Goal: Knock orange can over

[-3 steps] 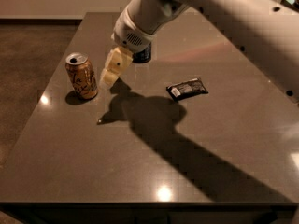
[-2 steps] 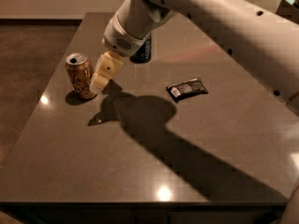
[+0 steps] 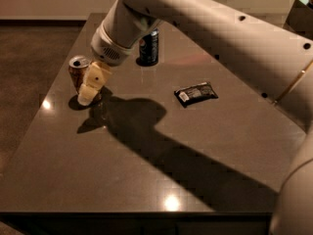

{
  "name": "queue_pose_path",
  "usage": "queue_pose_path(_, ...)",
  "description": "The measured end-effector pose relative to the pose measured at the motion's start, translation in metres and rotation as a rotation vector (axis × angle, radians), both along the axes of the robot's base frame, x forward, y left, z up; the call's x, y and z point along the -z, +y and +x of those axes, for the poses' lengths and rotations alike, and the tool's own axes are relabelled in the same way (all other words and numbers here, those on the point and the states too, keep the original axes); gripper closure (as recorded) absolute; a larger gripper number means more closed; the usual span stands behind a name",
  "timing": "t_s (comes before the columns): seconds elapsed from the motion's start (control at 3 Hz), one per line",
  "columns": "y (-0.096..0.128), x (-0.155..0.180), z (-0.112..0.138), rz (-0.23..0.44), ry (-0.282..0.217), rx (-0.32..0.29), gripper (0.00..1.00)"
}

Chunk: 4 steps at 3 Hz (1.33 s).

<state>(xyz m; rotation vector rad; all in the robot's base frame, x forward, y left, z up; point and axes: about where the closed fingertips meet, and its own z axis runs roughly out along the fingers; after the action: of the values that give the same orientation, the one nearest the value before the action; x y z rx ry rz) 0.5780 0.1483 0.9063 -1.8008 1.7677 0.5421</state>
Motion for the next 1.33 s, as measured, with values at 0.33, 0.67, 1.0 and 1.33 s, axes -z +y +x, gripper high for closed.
queue_pose_path(0.33,0.011,0.001,0.003,-0.006,0.014,-0.016,0.18)
queue_pose_path(0.67,0.015,-0.003,0.004,0.000,0.024,-0.022,0.41)
queue_pose_path(1.0,0.010,-0.007,0.006,0.003,0.037,-0.007,0.64)
queue_pose_path(1.33,-0.014,-0.025,0.004,-0.040,0.034,0.032,0.87)
